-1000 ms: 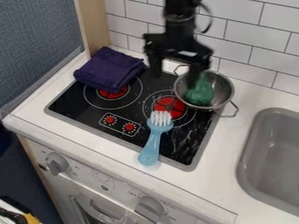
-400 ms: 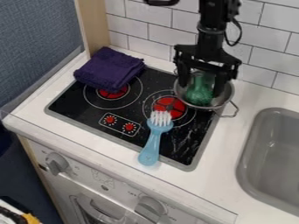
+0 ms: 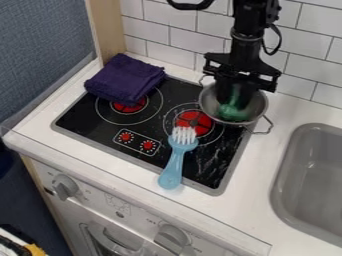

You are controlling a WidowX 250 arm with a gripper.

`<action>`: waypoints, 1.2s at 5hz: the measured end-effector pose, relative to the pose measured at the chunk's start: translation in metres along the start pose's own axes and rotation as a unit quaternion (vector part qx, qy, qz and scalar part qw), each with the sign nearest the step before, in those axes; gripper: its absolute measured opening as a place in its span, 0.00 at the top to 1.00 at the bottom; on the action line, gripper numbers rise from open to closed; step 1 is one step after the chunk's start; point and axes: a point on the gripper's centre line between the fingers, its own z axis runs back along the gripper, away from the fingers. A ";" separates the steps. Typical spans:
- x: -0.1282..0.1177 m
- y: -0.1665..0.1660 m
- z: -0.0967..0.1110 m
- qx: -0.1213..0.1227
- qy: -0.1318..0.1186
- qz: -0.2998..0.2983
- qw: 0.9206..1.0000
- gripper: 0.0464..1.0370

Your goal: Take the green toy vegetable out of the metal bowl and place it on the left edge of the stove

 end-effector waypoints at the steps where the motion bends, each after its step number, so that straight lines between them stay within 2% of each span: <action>1: 0.001 0.000 0.001 -0.001 -0.003 0.000 1.000 0.68; 2: 0.001 0.003 0.004 -0.011 -0.002 0.001 1.000 0.68; 3: -0.004 0.018 0.039 -0.038 -0.033 0.019 0.999 0.68; 4: -0.018 0.062 0.083 -0.055 -0.072 0.062 0.994 0.68; 5: -0.041 0.102 0.086 -0.053 -0.064 0.083 0.993 0.68; 6: -0.077 0.151 0.069 -0.017 -0.042 0.111 0.993 0.68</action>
